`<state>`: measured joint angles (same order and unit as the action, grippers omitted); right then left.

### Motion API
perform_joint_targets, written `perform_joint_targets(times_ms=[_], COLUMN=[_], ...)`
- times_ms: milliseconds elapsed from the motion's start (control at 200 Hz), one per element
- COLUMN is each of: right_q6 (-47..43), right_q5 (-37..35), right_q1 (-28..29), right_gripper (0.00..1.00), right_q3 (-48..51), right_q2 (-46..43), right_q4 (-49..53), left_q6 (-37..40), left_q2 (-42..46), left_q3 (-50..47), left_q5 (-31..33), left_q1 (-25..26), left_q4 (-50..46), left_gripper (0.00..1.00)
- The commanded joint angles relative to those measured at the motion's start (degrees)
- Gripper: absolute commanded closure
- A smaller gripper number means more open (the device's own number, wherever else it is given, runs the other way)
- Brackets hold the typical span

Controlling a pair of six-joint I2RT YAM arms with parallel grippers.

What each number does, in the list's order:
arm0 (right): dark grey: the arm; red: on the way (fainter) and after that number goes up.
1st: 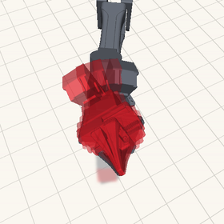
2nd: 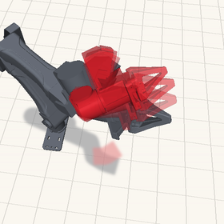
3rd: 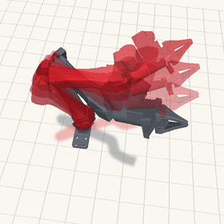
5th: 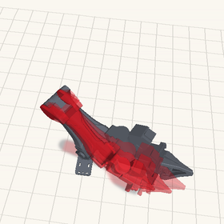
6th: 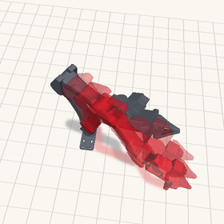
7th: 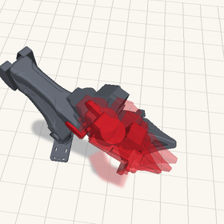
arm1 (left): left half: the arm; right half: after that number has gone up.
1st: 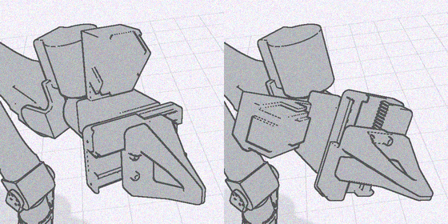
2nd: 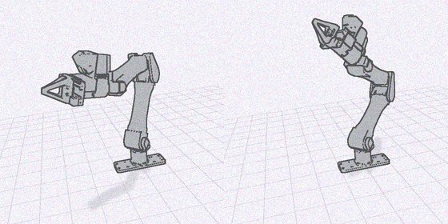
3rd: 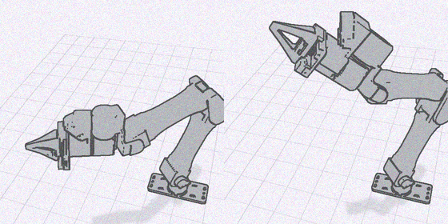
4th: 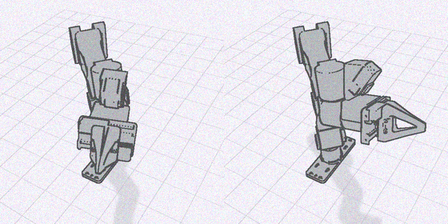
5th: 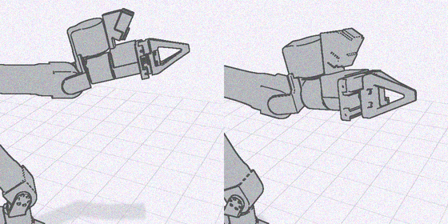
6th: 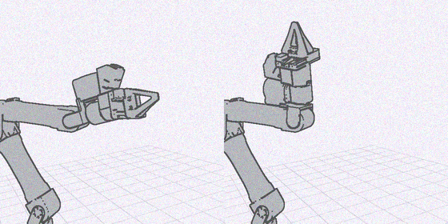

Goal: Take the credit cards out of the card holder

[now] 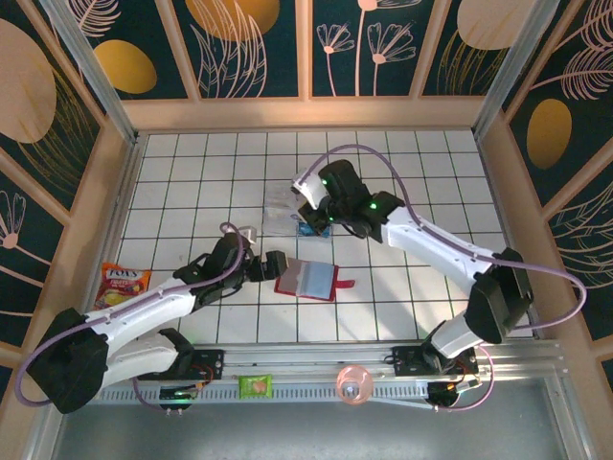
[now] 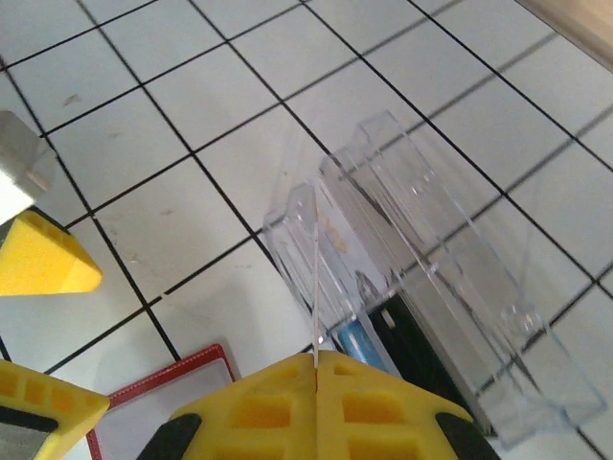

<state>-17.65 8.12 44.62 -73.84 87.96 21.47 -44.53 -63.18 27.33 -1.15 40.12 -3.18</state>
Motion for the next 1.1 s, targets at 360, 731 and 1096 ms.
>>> perform_joint_targets(times_ms=[360, 731, 1096], right_q6=[-24.8, -31.5, -31.7], right_q5=[6.7, 3.7, -0.7], right_q1=[-0.1, -0.1, -0.2], right_gripper=[1.0, 1.0, 1.0], right_q3=[-25.1, -34.4, -37.0], right_q2=[19.1, 29.0, 33.7], right_q4=[22.6, 25.7, 23.0], left_q6=[-1.8, -1.6, -1.4], left_q2=[9.6, 10.4, 9.0], left_q3=[0.3, 1.6, 1.9], left_q5=[12.0, 15.7, 15.4], left_q1=[-0.4, -0.7, -1.0], left_q4=[-14.7, -19.7, -19.7], left_gripper=[0.01, 0.01, 0.01])
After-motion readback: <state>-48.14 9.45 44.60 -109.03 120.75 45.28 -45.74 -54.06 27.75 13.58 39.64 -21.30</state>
